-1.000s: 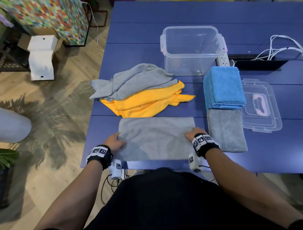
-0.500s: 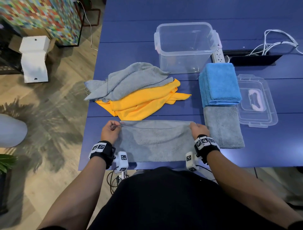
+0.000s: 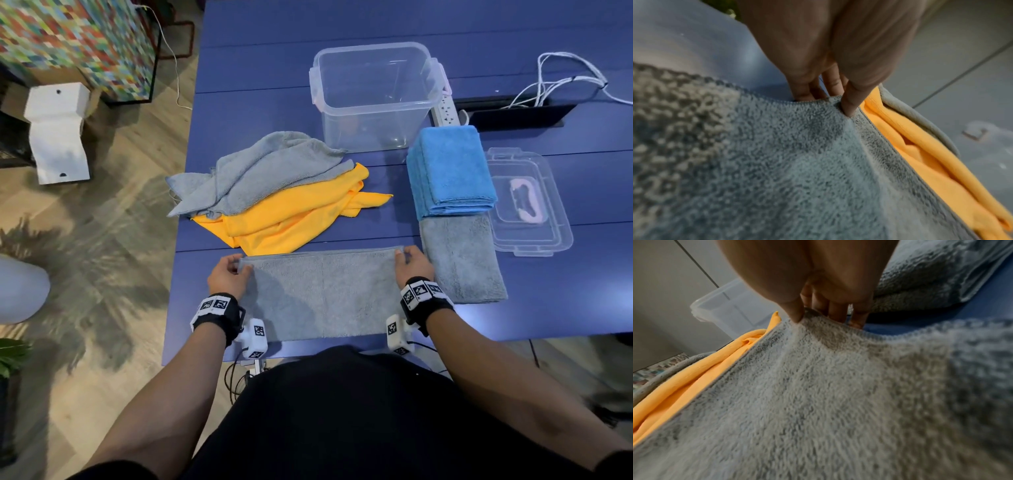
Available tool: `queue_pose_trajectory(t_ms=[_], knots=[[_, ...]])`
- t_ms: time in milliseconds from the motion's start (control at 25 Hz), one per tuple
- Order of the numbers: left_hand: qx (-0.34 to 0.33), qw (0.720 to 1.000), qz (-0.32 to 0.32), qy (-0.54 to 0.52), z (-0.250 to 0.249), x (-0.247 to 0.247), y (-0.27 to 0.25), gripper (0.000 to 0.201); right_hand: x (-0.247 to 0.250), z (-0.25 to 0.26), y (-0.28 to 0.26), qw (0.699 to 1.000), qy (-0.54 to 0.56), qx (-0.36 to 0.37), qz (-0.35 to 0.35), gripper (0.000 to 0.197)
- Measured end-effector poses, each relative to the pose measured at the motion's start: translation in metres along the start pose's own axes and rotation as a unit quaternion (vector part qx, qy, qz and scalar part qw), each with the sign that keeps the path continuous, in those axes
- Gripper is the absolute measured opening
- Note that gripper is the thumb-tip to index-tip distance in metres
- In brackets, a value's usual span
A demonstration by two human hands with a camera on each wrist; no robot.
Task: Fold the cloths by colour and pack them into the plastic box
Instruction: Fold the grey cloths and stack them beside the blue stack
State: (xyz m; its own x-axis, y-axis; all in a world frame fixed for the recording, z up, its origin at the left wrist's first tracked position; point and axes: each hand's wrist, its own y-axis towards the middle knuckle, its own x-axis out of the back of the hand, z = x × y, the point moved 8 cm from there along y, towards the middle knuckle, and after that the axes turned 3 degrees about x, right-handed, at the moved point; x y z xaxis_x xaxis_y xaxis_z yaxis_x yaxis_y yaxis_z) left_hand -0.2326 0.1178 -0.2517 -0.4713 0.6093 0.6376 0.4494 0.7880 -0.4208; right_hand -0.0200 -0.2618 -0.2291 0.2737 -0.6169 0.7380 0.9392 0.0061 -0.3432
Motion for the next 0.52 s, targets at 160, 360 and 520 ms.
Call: queue_pose_trajectory(t_ms=[160, 360, 520], knots=[[-0.068, 0.986, 0.073, 0.137, -0.017, -0.010, 0.006, 0.036, -0.008, 0.001, 0.012, 0.999, -0.040, -0.018, 0.015, 0.027], [-0.135, 0.976, 0.068, 0.155, -0.029, 0.001, 0.006, 0.022, -0.016, 0.000, 0.019, 0.997, -0.055, -0.031, 0.032, 0.033], [-0.090, 0.985, 0.118, 0.084, -0.016, 0.006, 0.015, 0.024, -0.016, -0.004, 0.024, 0.997, -0.052, -0.051, 0.022, 0.036]])
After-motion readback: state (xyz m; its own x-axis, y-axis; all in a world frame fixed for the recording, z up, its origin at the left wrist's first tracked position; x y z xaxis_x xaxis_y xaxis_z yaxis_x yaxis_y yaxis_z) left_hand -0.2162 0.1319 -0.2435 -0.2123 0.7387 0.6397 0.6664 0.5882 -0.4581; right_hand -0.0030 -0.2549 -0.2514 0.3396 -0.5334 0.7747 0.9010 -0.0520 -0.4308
